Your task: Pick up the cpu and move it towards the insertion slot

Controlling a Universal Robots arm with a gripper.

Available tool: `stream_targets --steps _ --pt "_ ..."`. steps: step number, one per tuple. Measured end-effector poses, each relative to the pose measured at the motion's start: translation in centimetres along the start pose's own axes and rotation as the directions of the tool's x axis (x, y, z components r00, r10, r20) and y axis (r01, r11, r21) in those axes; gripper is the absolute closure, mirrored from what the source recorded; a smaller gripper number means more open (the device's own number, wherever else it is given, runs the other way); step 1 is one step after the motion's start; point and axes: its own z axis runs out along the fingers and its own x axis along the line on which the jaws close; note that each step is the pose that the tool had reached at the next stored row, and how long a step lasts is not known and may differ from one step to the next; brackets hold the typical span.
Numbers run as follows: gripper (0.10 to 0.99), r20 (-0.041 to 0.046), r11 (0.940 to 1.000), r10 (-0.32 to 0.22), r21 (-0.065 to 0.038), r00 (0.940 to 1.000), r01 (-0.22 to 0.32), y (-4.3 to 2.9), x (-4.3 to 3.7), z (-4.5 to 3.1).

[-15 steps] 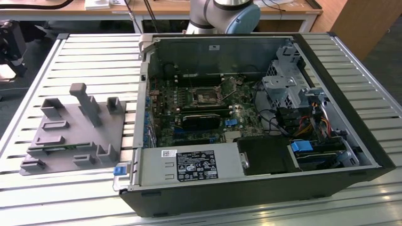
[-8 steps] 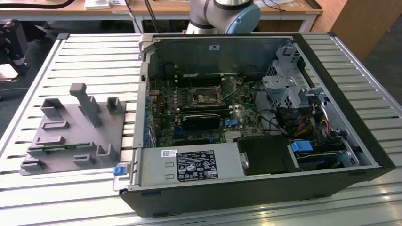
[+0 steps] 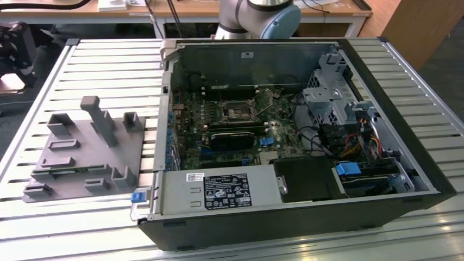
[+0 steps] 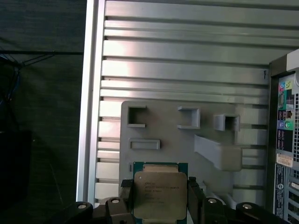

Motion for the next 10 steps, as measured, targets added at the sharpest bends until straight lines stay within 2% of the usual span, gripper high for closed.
stream_targets --steps 4,10 --pt "0.541 0.0004 1.0000 0.000 0.000 1.0000 0.000 -0.01 -0.24 -0.20" --pt "0.541 0.0002 1.0000 0.000 -0.001 1.0000 0.000 -0.03 -1.09 -0.20"
